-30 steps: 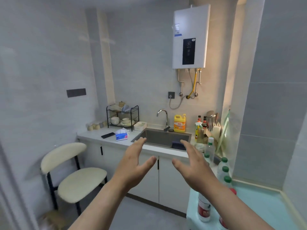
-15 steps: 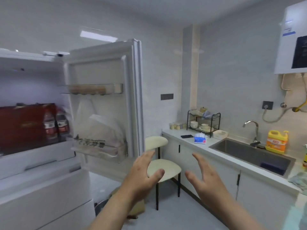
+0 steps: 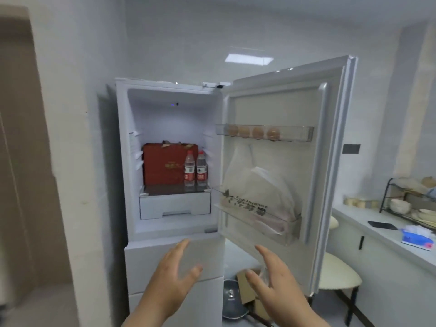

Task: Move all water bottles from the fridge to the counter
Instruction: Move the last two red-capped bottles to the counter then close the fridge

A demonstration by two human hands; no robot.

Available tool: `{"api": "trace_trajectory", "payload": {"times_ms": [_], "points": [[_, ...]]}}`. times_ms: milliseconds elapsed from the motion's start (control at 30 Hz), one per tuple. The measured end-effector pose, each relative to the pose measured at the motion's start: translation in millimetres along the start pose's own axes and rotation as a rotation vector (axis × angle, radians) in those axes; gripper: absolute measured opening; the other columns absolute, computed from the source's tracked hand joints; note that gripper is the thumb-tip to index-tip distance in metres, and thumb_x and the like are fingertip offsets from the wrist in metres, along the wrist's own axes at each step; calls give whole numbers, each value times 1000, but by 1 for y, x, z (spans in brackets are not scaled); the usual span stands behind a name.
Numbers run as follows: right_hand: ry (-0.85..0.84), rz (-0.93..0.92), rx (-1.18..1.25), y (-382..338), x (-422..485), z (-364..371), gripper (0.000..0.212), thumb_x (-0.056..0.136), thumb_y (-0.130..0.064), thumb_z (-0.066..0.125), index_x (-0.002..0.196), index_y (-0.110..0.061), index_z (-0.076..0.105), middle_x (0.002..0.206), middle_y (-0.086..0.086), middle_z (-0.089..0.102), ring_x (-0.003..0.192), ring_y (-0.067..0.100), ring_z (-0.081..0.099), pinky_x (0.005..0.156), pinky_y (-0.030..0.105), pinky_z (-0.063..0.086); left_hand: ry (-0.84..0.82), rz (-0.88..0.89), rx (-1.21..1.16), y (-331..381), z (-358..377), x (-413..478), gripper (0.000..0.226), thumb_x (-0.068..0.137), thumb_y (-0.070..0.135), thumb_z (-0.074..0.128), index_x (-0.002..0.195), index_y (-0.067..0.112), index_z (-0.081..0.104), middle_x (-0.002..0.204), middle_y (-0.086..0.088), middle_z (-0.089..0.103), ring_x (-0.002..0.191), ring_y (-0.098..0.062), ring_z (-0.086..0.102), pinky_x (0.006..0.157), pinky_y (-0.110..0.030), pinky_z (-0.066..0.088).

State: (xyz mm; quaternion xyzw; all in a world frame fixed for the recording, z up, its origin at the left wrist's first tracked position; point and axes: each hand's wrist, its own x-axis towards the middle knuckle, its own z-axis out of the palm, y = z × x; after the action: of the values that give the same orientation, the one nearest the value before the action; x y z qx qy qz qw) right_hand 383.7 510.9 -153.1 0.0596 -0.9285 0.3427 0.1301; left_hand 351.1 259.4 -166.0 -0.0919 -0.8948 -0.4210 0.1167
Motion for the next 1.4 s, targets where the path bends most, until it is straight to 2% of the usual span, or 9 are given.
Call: {"api": "trace_trajectory", "payload": {"times_ms": [100,200,433,833,1033,1133,1233,1333,1400], "points": [[-30,-35,18,-27,31,27,66,96,-51,49,153,-34,20,157,-15,27,137,1,25,111,25,23,56,-27,-4,-29,-32,15,66,94,44,57,152,32,28,159,10,28,147,-9,22,119,-29,19],[-35,-49,25,-54,60,49,68,96,-52,48,154,-34,19,160,-13,24,145,6,21,117,30,20,82,-16,-1,-48,-57,34,66,94,43,58,152,31,29,159,12,28,147,-6,21,119,-27,19],[-71,-118,55,-104,121,100,67,96,-54,47,154,-36,19,161,-12,24,147,9,20,118,34,21,129,15,23,-80,-103,77,65,95,45,55,153,29,29,158,13,30,146,-6,23,118,-28,21],[-39,-150,121,-100,289,157,68,96,-52,48,155,-32,20,161,-11,24,148,10,19,118,35,22,183,8,55,-134,-105,227,66,95,49,54,153,32,28,159,14,29,146,-5,23,117,-28,21],[39,-122,180,-85,395,172,69,95,-47,53,154,-26,26,160,-6,30,146,14,27,116,34,26,168,3,45,-149,-95,332,67,95,50,54,154,32,27,159,12,28,146,-9,25,118,-34,25],[80,-48,220,-82,435,179,69,93,-47,56,153,-26,30,156,-4,37,142,16,35,114,38,34,160,-7,34,-157,-87,378,68,94,49,55,154,29,28,160,8,29,146,-11,26,118,-35,27],[107,-18,261,-80,470,186,62,86,-49,57,144,-34,39,144,-7,50,131,17,48,106,43,44,159,12,13,-165,-82,425,69,93,47,57,153,26,30,159,5,32,145,-12,29,117,-35,28],[157,5,270,-78,509,194,67,75,-59,51,137,-36,43,134,-8,56,123,16,53,101,46,48,160,24,-17,-177,-75,477,71,92,48,58,153,25,31,159,4,34,144,-13,31,116,-35,29],[180,18,255,-76,534,200,62,78,-58,53,135,-37,45,129,-9,58,118,14,55,99,45,49,154,39,-48,-183,-66,510,73,91,48,60,153,25,30,159,4,34,144,-14,31,116,-35,30]]}}
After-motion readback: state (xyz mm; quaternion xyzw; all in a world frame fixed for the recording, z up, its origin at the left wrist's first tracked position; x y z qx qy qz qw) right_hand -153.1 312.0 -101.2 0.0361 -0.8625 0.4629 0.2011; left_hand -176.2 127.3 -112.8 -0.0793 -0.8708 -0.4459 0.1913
